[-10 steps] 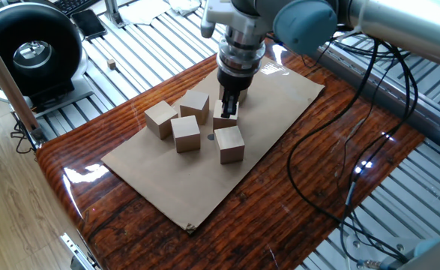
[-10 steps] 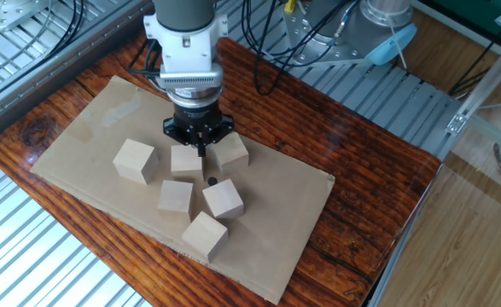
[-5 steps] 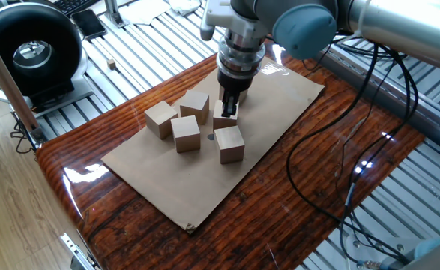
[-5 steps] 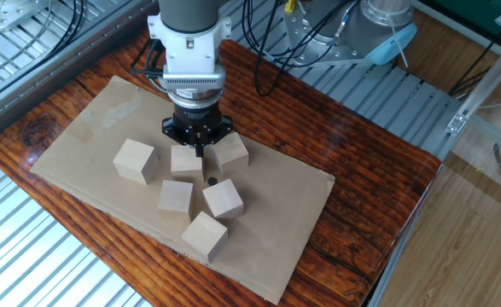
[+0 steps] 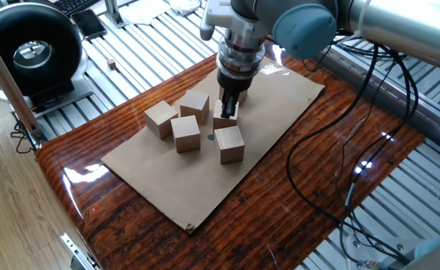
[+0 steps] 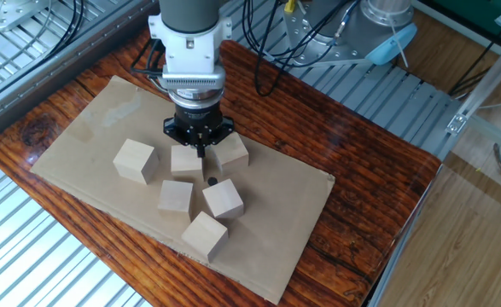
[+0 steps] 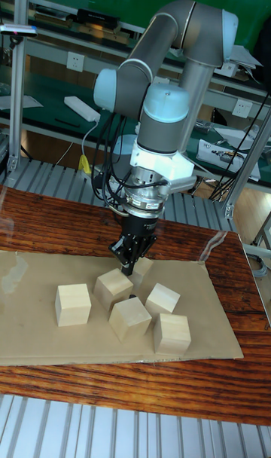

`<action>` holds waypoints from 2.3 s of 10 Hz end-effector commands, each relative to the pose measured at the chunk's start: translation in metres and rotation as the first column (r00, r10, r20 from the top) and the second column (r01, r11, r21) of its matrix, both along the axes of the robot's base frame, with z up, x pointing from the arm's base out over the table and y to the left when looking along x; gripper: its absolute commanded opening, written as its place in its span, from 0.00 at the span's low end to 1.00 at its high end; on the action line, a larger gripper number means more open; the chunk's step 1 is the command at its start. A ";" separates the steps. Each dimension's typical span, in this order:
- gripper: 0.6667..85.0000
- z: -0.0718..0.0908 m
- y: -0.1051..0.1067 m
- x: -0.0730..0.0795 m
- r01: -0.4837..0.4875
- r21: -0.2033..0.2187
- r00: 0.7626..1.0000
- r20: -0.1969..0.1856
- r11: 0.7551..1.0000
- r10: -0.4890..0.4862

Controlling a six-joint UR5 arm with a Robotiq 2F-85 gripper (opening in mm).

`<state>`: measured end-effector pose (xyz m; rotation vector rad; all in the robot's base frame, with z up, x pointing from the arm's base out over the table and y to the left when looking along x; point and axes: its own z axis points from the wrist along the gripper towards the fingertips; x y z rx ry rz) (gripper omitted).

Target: Stack the blocks into a pyramid shape

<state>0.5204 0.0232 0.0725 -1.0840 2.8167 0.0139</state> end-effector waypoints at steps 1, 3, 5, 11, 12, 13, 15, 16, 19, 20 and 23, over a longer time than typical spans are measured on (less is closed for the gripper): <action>0.00 0.002 0.000 0.002 0.012 0.004 1.000 0.006 1.000 -0.012; 0.00 0.001 -0.004 -0.001 0.095 -0.001 0.995 -0.010 0.995 -0.095; 0.00 0.000 -0.004 -0.015 0.171 -0.003 0.983 -0.066 0.985 -0.171; 0.00 -0.007 0.005 -0.012 0.171 0.019 0.984 -0.061 0.985 -0.170; 0.00 -0.009 0.007 -0.010 0.179 0.016 0.983 -0.045 0.984 -0.178; 0.00 -0.010 0.009 -0.009 0.182 0.015 0.983 -0.036 0.983 -0.182; 0.00 -0.013 0.009 -0.007 0.181 0.011 0.983 -0.033 0.983 -0.181; 0.00 -0.015 0.009 -0.004 0.181 0.012 0.983 -0.029 0.983 -0.181; 0.00 -0.019 0.010 0.005 0.186 0.020 0.982 -0.013 0.982 -0.186; 0.00 -0.019 0.009 0.007 0.186 0.019 0.983 -0.010 0.982 -0.186; 0.00 -0.016 0.006 0.009 0.183 0.011 0.983 -0.009 0.983 -0.183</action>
